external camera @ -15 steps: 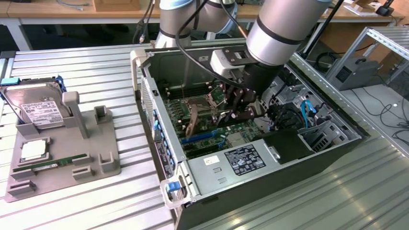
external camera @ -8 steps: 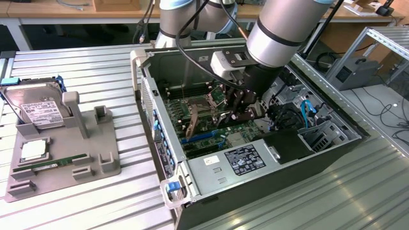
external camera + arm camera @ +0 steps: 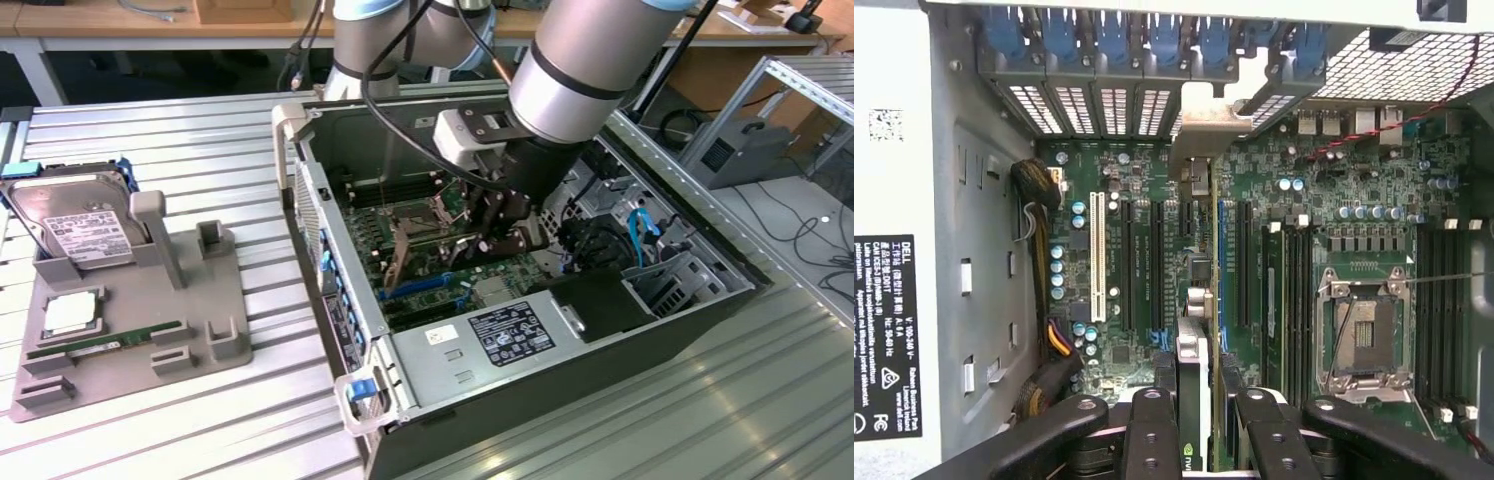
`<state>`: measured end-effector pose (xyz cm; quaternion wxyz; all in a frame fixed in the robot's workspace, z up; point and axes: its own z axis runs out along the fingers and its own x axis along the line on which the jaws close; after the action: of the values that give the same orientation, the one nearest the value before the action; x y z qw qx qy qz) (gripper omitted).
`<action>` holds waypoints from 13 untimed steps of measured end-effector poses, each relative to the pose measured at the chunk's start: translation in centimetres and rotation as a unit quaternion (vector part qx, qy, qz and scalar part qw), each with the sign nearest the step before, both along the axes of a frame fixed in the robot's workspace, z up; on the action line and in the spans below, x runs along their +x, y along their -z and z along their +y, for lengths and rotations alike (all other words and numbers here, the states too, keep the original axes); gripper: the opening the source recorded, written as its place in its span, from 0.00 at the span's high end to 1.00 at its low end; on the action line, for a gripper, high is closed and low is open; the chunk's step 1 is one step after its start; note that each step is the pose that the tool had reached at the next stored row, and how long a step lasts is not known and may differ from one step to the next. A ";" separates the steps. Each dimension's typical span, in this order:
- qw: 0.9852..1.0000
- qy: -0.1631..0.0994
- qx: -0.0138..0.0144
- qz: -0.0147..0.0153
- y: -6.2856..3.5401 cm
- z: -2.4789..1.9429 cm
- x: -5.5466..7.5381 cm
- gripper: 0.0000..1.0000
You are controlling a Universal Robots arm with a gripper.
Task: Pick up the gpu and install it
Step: 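Insert the gpu into the slot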
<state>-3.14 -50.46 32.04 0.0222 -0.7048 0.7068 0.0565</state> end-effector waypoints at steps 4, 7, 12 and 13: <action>1.000 0.000 0.000 0.000 0.10 0.59 0.0 0.73; 1.000 0.000 0.000 0.000 0.20 1.01 0.0 0.73; 1.000 0.000 0.000 0.000 0.45 1.20 -0.4 0.73; 1.000 0.000 0.000 0.000 0.58 1.22 -0.5 0.73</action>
<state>-3.62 -49.24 31.46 0.0222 -0.7047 0.7069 0.0565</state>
